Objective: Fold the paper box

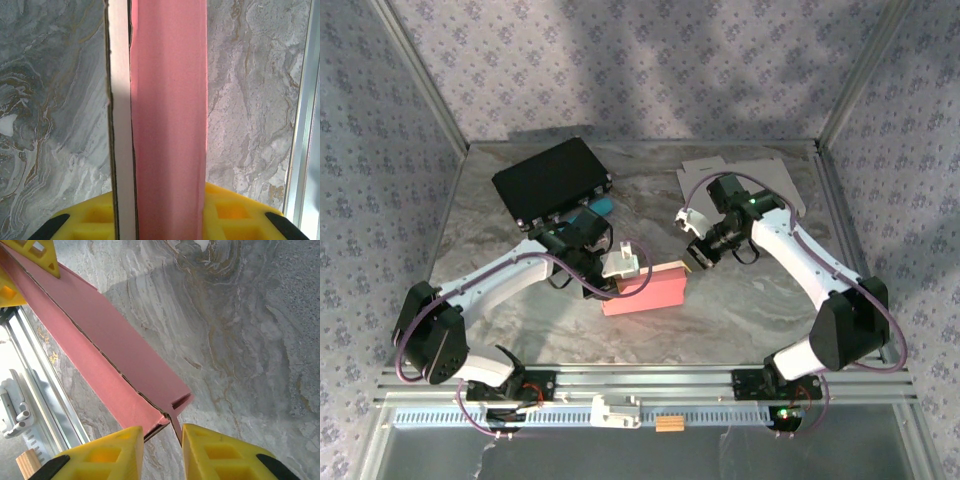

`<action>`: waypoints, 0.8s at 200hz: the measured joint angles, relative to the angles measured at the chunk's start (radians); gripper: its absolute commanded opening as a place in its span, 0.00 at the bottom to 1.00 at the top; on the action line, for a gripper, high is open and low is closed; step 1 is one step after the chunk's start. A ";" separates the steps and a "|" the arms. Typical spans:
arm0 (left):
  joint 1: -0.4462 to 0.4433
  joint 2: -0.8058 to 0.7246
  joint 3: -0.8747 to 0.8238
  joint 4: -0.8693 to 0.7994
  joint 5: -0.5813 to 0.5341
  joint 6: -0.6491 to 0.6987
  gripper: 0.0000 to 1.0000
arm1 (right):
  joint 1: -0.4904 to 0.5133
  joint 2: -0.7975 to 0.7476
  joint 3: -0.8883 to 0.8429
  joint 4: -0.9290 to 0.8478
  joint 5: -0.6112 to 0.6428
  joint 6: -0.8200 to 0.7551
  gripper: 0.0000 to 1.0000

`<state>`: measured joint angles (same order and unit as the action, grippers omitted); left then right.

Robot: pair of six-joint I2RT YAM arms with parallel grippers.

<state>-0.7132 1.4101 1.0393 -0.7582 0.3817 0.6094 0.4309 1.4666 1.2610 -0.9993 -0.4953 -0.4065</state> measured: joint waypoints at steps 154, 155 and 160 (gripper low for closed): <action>0.000 0.000 0.000 0.000 0.000 0.000 0.28 | -0.012 0.036 -0.002 0.018 0.019 0.023 0.28; 0.000 0.000 0.000 0.000 0.000 0.000 0.28 | -0.012 0.037 -0.002 0.019 0.019 0.023 0.28; 0.000 0.000 0.000 0.000 0.000 0.000 0.28 | -0.012 0.038 -0.002 0.019 0.016 0.024 0.27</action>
<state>-0.7132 1.4101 1.0393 -0.7578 0.3820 0.6090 0.4187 1.5047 1.2594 -0.9806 -0.4789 -0.3824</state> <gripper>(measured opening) 0.285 0.295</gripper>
